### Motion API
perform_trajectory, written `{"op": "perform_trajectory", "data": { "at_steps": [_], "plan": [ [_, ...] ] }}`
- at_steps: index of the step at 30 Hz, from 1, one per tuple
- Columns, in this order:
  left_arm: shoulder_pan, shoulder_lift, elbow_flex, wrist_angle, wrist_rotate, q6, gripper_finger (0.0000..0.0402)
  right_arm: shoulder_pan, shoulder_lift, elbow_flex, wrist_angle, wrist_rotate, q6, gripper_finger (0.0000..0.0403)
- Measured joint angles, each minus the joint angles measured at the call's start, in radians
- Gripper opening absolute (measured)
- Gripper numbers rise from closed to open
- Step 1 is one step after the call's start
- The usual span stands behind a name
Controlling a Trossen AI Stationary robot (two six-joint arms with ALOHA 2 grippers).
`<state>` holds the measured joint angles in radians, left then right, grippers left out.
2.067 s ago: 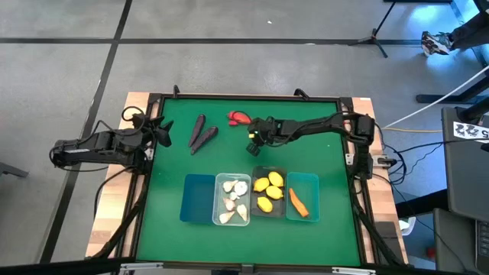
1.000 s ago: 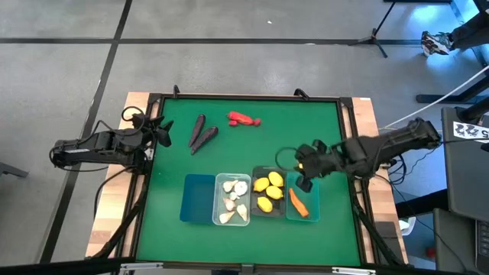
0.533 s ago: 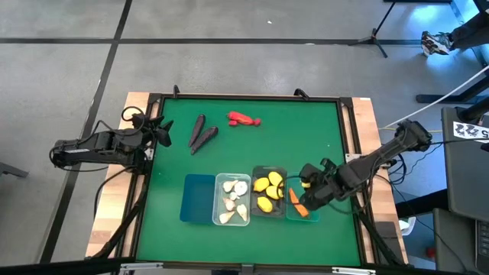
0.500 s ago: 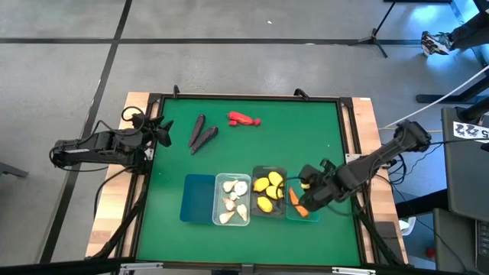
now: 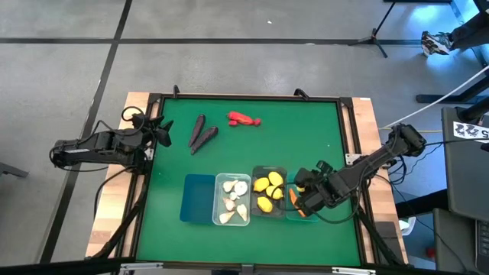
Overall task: Sort produce into baskets
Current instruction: Put the green chili pepper into the light blue bin, then put the red chili pepper into the light blue bin
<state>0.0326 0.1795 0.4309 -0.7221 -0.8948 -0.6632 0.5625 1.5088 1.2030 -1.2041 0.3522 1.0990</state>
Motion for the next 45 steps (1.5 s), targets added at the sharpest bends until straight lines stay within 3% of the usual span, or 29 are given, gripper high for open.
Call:
{"op": "perform_trajectory", "data": {
  "at_steps": [5, 9, 15, 18, 23, 29, 33, 38, 45],
  "plan": [
    [0.000, 0.000, 0.000, 0.000, 0.000, 0.000, 0.0237, -0.026, -0.029, 0.000, 0.001, 0.122, -0.085, 0.0167],
    [0.000, 0.000, 0.000, 0.000, 0.000, 0.000, 0.0237, -0.109, -0.060, 0.000, 0.010, 0.202, -0.168, 0.0168],
    [0.000, 0.000, 0.000, 0.000, 0.000, 0.000, 0.0237, -0.281, -0.065, 0.000, 0.112, 0.306, -0.509, 0.0168],
    [0.000, 0.000, 0.000, 0.000, 0.000, 0.000, 0.0237, -0.400, -0.065, 0.000, 0.261, 0.229, -0.731, 0.0168],
    [0.000, 0.000, 0.000, 0.000, 0.000, 0.000, 0.0237, -0.618, -0.065, 0.000, 0.479, -0.073, -1.105, 0.0168],
    [0.000, 0.000, 0.000, 0.000, 0.000, 0.000, 0.0237, -0.831, -0.066, -0.039, 0.577, -0.378, -1.465, 0.0168],
    [0.000, 0.000, 0.000, 0.000, 0.000, 0.000, 0.0237, -0.938, -0.056, -0.095, 0.718, -0.365, -1.547, 0.0168],
    [0.000, 0.000, 0.000, 0.000, 0.000, 0.000, 0.0237, -1.020, -0.051, -0.141, 0.857, -0.259, -1.516, 0.0168],
    [0.000, 0.000, 0.000, -0.001, -0.028, 0.001, 0.0237, -1.061, -0.016, -0.152, 0.994, -0.414, -1.491, 0.0168]
  ]
}}
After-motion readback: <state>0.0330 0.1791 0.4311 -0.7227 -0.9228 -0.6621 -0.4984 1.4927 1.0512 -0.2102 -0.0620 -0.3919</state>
